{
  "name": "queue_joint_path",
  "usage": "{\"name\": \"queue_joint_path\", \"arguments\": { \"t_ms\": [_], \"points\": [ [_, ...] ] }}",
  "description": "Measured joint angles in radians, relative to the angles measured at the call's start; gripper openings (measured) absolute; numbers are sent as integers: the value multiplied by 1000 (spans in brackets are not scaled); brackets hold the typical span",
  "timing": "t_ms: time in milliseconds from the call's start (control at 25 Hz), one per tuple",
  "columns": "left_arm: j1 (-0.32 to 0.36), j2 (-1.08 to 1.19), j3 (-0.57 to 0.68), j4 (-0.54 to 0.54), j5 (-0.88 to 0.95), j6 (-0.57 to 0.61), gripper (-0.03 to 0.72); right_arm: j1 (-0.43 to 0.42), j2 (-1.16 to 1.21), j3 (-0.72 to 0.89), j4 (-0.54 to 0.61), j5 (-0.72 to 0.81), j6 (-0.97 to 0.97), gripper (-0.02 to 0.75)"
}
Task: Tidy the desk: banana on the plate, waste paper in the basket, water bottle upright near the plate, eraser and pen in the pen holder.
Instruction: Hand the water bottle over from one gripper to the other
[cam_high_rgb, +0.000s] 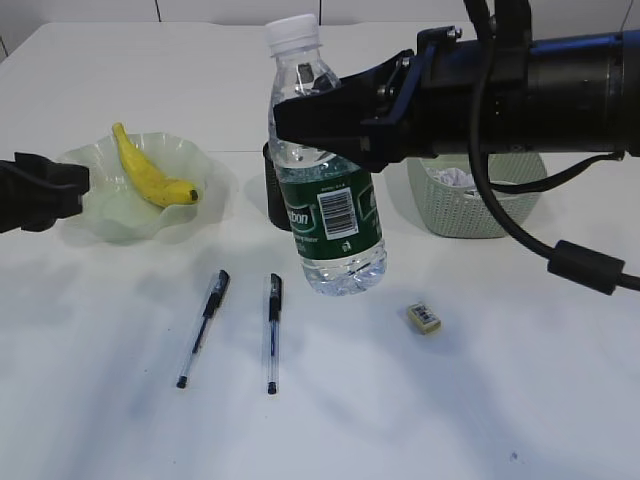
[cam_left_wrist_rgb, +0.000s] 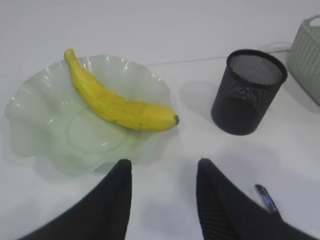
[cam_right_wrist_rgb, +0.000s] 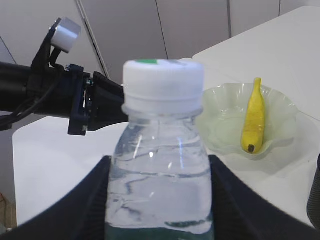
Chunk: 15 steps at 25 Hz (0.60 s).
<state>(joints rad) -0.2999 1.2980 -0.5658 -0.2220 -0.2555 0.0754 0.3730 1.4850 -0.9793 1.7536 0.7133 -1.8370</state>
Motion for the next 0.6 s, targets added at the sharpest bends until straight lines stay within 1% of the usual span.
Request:
{"name": "queue_joint_path", "arguments": {
  "t_ms": [80, 120, 200, 360, 440, 560, 600],
  "points": [
    [-7, 0, 0, 37, -29, -61, 299, 0, 0, 0, 0, -5, 0, 377],
    [-7, 0, 0, 73, -40, -96, 299, 0, 0, 0, 0, -10, 0, 377],
    [-7, 0, 2, 168, -72, -210, 299, 0, 0, 0, 0, -22, 0, 377],
    [-7, 0, 3, 477, -201, -486, 299, 0, 0, 0, 0, -37, -2, 377],
    [-7, 0, 3, 647, -266, -590, 299, 0, 0, 0, 0, -39, -2, 377],
    [-7, 4, 3, 866, -313, -733, 299, 0, 0, 0, 2, -41, -2, 377],
    [-7, 8, 3, 922, -334, -780, 299, 0, 0, 0, 2, -41, -2, 377]
  ]
}}
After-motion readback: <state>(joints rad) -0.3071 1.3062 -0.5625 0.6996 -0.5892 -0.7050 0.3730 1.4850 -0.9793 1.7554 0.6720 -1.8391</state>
